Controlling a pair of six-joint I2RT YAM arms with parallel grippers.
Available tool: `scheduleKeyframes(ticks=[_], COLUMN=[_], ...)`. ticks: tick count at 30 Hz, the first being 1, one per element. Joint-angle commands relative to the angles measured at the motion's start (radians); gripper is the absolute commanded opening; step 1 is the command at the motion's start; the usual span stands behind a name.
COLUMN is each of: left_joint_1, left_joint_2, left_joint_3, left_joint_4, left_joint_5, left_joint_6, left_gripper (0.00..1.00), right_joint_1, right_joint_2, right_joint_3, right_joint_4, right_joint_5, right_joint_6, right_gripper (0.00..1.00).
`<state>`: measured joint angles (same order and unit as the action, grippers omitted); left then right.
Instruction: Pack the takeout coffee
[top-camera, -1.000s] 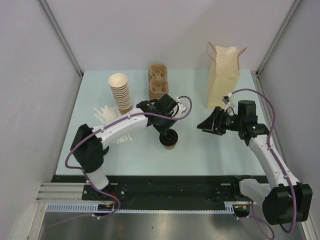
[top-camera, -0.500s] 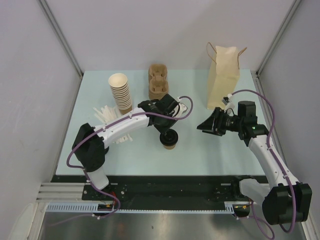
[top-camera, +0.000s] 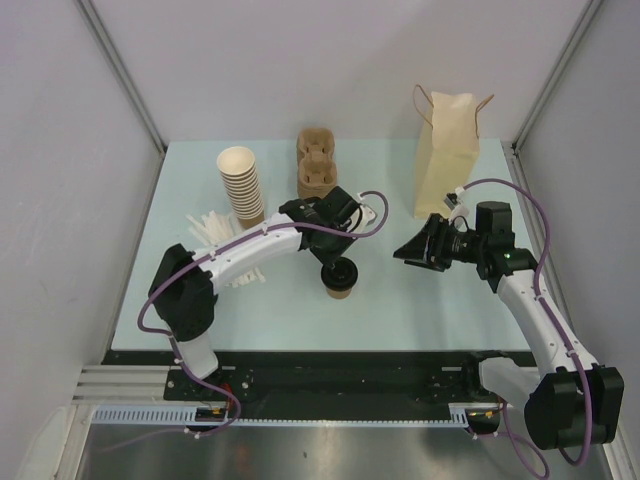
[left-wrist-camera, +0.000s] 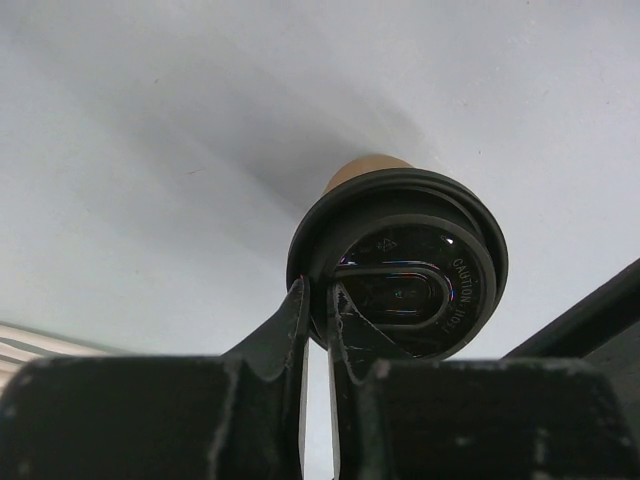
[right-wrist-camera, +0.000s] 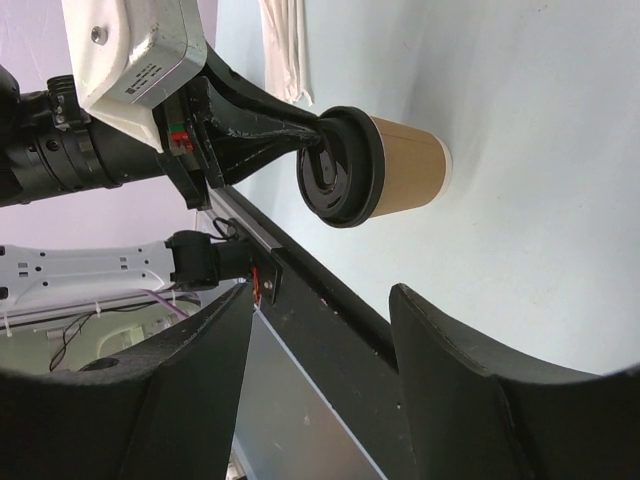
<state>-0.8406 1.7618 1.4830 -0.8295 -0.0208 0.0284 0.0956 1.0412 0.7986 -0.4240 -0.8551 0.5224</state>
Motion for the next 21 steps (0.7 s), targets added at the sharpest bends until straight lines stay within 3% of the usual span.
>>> scheduleKeyframes(ticks=[1, 5, 14, 21], left_joint_1=[-0.008, -0.008, 0.017, 0.077], left_joint_2=[0.005, 0.001, -0.067, -0.238], left_joint_3=[0.03, 0.031, 0.154, 0.186], left_joint_4=[0.003, 0.0, -0.06, -0.103], left_joint_5=[-0.011, -0.01, 0.012, 0.12], left_joint_6=[0.021, 0.019, 0.062, 0.079], left_gripper=[0.14, 0.18, 0.63, 0.99], right_joint_1=[-0.005, -0.005, -0.005, 0.0], right_joint_2=[-0.012, -0.009, -0.038, -0.067], right_joint_3=[-0.004, -0.002, -0.002, 0.02], right_joint_4=[0.034, 0.037, 0.08, 0.12], right_joint_5=[-0.025, -0.028, -0.05, -0.065], right_joint_6=[0.004, 0.004, 0.016, -0.002], right_gripper=[0.63, 0.64, 0.68, 0.69])
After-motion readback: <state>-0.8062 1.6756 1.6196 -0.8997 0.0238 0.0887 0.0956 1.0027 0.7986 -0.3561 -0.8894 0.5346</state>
